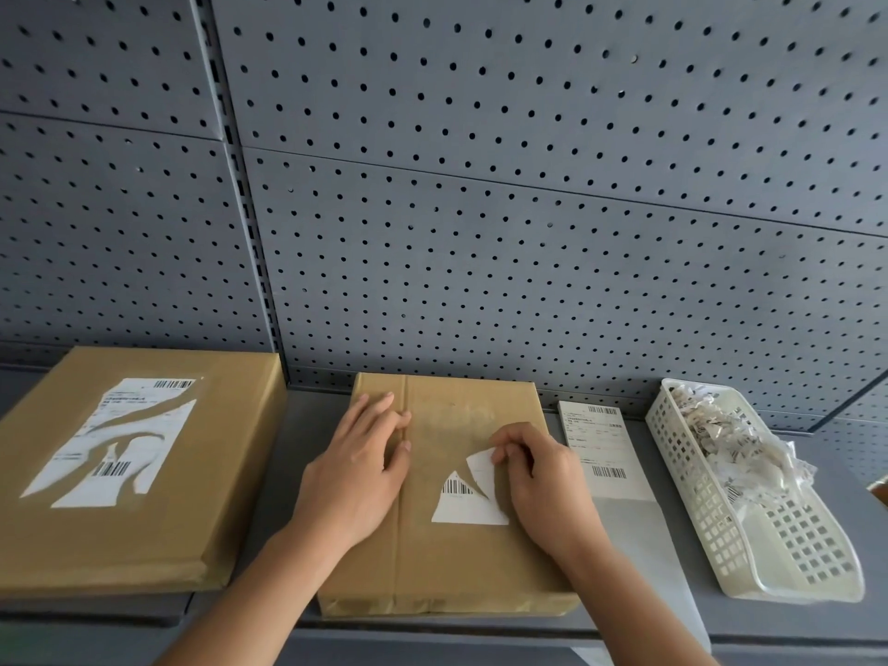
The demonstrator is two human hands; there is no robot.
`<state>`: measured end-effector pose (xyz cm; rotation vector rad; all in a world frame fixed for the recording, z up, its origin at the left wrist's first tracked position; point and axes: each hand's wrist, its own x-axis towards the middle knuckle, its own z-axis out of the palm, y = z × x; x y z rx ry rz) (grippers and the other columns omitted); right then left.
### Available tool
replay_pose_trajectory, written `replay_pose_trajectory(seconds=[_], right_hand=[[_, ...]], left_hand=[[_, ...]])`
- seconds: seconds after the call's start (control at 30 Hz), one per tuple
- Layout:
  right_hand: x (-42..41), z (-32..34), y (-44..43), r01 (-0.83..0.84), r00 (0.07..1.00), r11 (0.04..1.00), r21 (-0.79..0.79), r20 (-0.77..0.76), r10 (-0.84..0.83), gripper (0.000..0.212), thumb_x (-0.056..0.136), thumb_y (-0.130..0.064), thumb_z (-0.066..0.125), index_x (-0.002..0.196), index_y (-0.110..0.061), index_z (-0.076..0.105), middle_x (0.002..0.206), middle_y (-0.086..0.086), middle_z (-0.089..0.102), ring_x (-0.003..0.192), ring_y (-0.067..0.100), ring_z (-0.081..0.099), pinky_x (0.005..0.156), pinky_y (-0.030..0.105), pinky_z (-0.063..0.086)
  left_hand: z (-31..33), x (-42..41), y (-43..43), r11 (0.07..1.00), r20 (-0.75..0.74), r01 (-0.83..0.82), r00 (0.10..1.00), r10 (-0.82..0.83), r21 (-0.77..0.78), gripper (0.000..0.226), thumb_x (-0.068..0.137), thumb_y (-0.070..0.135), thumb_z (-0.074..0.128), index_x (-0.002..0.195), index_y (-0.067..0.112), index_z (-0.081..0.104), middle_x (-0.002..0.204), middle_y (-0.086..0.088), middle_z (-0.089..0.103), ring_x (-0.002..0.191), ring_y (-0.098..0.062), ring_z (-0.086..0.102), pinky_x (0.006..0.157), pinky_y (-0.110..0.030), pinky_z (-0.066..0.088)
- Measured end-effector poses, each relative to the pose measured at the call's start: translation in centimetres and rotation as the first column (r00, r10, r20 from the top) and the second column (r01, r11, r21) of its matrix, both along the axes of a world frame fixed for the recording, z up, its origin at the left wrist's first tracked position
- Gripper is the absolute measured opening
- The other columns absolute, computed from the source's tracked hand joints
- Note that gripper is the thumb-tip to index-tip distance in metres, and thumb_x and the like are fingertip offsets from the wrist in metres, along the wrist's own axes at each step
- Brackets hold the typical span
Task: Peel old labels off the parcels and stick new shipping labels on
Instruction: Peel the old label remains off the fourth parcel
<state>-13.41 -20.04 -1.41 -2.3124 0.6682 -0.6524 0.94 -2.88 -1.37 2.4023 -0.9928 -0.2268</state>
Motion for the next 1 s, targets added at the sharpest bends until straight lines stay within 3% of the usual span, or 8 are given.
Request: replay_pose_trajectory(seconds=[0.17, 0.3, 0.4, 0.57, 0.73, 0.83, 1.0], right_hand=[[0.23, -0.16, -0.04, 0.064, 0.998, 0.997, -0.03, 0.008, -0.064, 0.025, 0.097, -0.002, 0.048, 0.101, -0.021, 0.064, 0.092, -0.015, 0.066, 0.089, 0.005, 0.059, 0.076, 0.006, 0.037], [0.19, 0.08, 0.31, -0.014, 1.0, 1.0, -0.025, -0.014, 0.014, 0.03, 0.093, 0.002, 0.051, 0.097, -0.023, 0.067, 0.082, -0.016, 0.065, 0.085, 0.003, 0.059, 0.073, 0.006, 0.037], [-0.01, 0.12, -0.05, 0.049, 0.998, 0.999, 0.003, 0.029, -0.049, 0.025, 0.096, -0.003, 0.05, 0.102, -0.024, 0.064, 0.092, -0.016, 0.068, 0.089, 0.0, 0.06, 0.075, 0.004, 0.037], [0.39, -0.21, 0.25, -0.001, 0.999, 0.999, -0.036, -0.038, 0.0, 0.024, 0.094, -0.001, 0.05, 0.1, -0.019, 0.066, 0.09, -0.013, 0.066, 0.091, 0.008, 0.059, 0.078, 0.016, 0.041], [0.16, -0.05, 0.06, 0.026, 1.0, 1.0, -0.013, -0.011, -0.026, 0.022, 0.099, -0.006, 0.05, 0.105, -0.022, 0.063, 0.097, -0.017, 0.066, 0.093, -0.001, 0.057, 0.078, 0.004, 0.036], [0.54, -0.34, 0.09, 0.018, 0.999, 0.998, -0.058, -0.03, -0.02, 0.024, 0.097, -0.002, 0.048, 0.103, -0.017, 0.065, 0.096, -0.012, 0.067, 0.092, 0.008, 0.058, 0.078, 0.004, 0.036], [0.07, 0.0, -0.27, 0.025, 1.0, 1.0, 0.006, 0.008, -0.026, 0.029, 0.097, 0.0, 0.048, 0.097, -0.025, 0.062, 0.084, -0.015, 0.067, 0.085, 0.001, 0.059, 0.074, 0.005, 0.037]], left_hand=[[0.01, 0.02, -0.02, 1.0, -0.001, 0.0, 1.0, 0.0, -0.001, 0.033, 0.106, 0.045, 0.036, 0.138, 0.042, 0.044, 0.162, 0.031, 0.012, 0.149, 0.009, -0.01, 0.103, -0.047, 0.046], [-0.04, 0.06, -0.01, 1.0, 0.003, -0.001, 1.0, 0.001, -0.01, 0.034, 0.106, 0.045, 0.037, 0.138, 0.042, 0.044, 0.161, 0.031, 0.012, 0.149, 0.01, -0.01, 0.104, -0.047, 0.045], [-0.07, 0.09, -0.05, 1.0, 0.001, 0.0, 1.0, 0.0, -0.012, 0.033, 0.106, 0.045, 0.037, 0.138, 0.042, 0.045, 0.162, 0.031, 0.012, 0.149, 0.009, -0.009, 0.104, -0.047, 0.045], [-0.01, 0.04, -0.05, 1.0, -0.003, 0.0, 1.0, 0.0, -0.006, 0.034, 0.106, 0.045, 0.036, 0.139, 0.042, 0.044, 0.162, 0.031, 0.012, 0.149, 0.009, -0.009, 0.103, -0.045, 0.045], [0.01, 0.04, -0.08, 1.0, -0.006, -0.002, 1.0, 0.002, -0.005, 0.033, 0.106, 0.045, 0.036, 0.138, 0.042, 0.044, 0.162, 0.031, 0.011, 0.15, 0.009, -0.009, 0.103, -0.047, 0.046], [-0.05, 0.09, 0.01, 1.0, 0.001, 0.0, 1.0, 0.0, 0.0, 0.033, 0.106, 0.045, 0.036, 0.138, 0.042, 0.044, 0.162, 0.031, 0.012, 0.15, 0.009, -0.009, 0.103, -0.046, 0.046], [0.05, 0.08, -0.05, 1.0, 0.002, 0.002, 1.0, -0.002, -0.005, 0.034, 0.106, 0.045, 0.036, 0.138, 0.042, 0.044, 0.162, 0.031, 0.012, 0.149, 0.009, -0.009, 0.103, -0.045, 0.046]])
